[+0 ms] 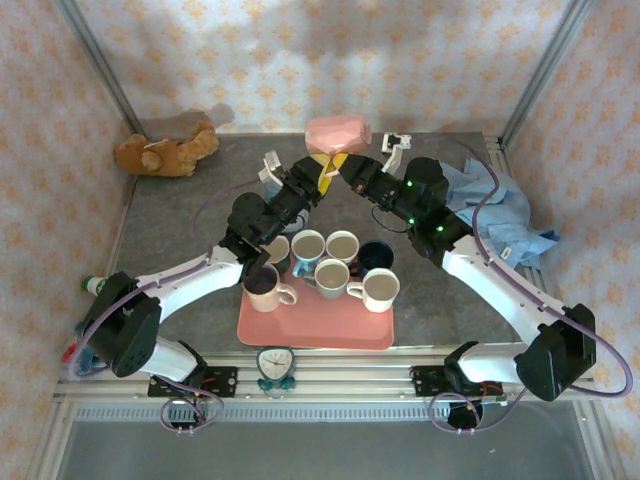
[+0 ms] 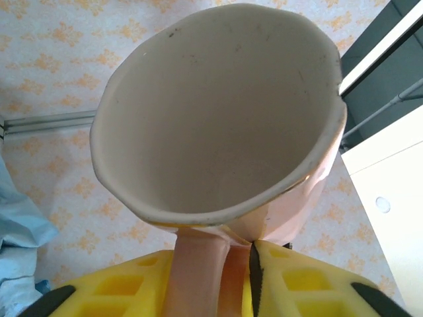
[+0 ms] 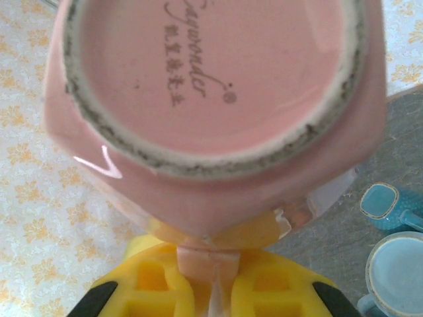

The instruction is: Turn the mug right side up

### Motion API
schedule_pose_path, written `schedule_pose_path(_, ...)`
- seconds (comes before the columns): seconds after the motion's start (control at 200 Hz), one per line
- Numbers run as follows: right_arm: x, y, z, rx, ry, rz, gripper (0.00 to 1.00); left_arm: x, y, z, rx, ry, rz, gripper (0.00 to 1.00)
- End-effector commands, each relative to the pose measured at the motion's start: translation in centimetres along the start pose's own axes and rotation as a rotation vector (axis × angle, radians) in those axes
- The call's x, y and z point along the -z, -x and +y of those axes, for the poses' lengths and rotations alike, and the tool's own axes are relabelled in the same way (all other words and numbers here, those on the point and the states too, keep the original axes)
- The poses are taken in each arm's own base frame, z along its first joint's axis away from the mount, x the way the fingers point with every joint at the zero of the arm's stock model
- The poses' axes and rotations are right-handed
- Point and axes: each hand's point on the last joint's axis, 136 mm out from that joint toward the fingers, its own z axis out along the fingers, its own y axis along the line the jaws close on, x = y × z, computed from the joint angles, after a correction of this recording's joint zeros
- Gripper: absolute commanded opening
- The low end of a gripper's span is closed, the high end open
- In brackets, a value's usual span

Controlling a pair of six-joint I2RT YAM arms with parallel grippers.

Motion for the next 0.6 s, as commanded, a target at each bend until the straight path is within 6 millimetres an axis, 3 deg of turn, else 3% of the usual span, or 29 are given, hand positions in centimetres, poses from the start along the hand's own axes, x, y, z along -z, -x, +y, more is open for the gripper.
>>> schedule_pose_path(0.0, 1.51, 2.06, 5.47, 0.077, 0.173, -0.079, 0.00, -0.28, -0.28, -2.70, -0.001, -0.086, 0.009, 0.28)
schedule_pose_path(0.425, 1.36, 1.84, 4.99, 0.091, 0.156, -0.075, 0.00, -0.11, 0.11, -2.22, 0.004, -0.083, -0.015, 0.00)
schedule_pose_path(0.595, 1.46, 1.77, 4.70, 0.104, 0.142, -0.075, 0.01, -0.16, 0.19, -2.55, -0.012, -0.100, -0.019, 0.00)
